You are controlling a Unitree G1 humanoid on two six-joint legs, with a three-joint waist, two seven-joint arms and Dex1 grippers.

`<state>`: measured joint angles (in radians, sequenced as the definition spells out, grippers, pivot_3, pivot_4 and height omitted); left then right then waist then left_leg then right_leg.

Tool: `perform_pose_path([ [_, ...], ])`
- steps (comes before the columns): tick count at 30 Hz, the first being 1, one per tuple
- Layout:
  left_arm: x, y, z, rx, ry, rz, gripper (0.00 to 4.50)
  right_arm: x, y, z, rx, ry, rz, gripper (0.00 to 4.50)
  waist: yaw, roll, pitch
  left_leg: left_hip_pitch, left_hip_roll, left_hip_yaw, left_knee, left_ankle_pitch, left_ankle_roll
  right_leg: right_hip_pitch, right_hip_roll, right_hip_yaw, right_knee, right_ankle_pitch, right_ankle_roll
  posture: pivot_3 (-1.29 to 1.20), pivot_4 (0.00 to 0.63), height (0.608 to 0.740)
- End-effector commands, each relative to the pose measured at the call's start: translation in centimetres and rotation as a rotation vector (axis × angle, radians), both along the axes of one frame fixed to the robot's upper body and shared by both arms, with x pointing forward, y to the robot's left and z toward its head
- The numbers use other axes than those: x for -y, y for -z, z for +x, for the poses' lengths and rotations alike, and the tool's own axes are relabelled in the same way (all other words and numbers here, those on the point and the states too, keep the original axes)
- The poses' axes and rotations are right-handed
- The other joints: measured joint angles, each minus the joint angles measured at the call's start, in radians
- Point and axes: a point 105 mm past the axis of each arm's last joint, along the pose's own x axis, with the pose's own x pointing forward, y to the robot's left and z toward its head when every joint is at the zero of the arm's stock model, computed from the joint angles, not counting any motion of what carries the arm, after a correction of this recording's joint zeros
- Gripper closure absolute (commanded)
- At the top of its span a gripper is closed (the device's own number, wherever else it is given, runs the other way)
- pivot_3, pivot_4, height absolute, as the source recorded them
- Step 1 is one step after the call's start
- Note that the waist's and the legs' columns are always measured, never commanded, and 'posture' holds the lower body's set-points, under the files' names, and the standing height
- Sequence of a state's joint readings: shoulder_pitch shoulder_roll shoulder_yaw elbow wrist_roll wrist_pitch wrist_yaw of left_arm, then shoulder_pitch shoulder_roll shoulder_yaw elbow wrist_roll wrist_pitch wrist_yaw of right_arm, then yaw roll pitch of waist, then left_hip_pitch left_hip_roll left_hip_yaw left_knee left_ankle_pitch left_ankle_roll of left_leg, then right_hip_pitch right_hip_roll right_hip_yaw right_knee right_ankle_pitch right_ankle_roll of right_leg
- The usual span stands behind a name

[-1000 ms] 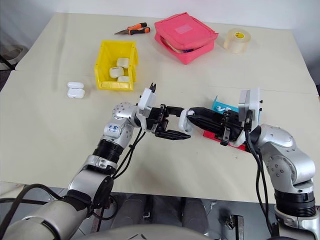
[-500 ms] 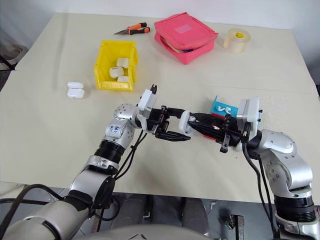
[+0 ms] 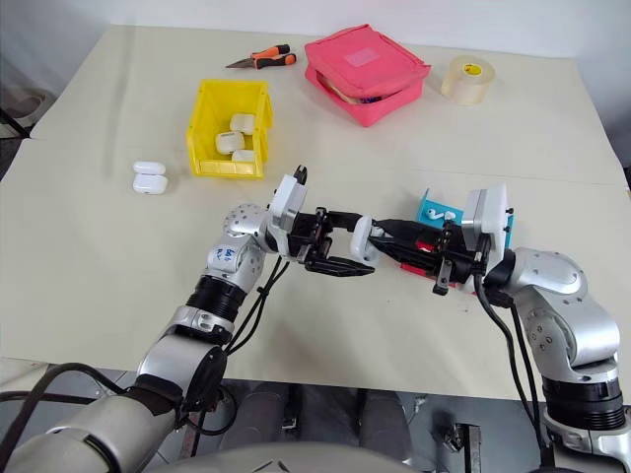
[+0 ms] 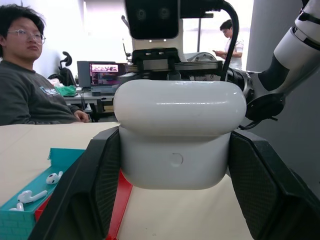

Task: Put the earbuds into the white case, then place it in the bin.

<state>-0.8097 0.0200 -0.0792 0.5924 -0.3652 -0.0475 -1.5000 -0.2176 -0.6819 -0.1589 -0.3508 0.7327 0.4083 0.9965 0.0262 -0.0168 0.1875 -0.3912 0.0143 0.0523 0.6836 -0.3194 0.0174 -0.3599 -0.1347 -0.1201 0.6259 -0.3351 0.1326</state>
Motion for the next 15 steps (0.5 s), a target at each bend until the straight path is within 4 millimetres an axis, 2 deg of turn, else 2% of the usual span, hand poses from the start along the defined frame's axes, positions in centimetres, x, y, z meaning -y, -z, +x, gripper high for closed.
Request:
perform_pose_path([
  [1,1.0,-2.6,-1.2,0.111,0.092,-0.075,1.7,0.4,0.4,0.4,-0.031,0.036,-0.043,2.09,0.0,0.0,0.0,0.0,0.0,0.0,0.0,0.0,0.0,0.0,0.0,0.0,0.0,0.0,0.0,0.0,0.15,0.74],
  [15,0.5,-1.9,0.6,0.098,0.024,-0.042,1.7,0.0,-3.7,-1.4,0.037,0.011,-0.075,2.09,0.0,0.0,0.0,0.0,0.0,0.0,0.0,0.0,0.0,0.0,0.0,0.0,0.0,0.0,0.0,0.0,0.15,0.74],
])
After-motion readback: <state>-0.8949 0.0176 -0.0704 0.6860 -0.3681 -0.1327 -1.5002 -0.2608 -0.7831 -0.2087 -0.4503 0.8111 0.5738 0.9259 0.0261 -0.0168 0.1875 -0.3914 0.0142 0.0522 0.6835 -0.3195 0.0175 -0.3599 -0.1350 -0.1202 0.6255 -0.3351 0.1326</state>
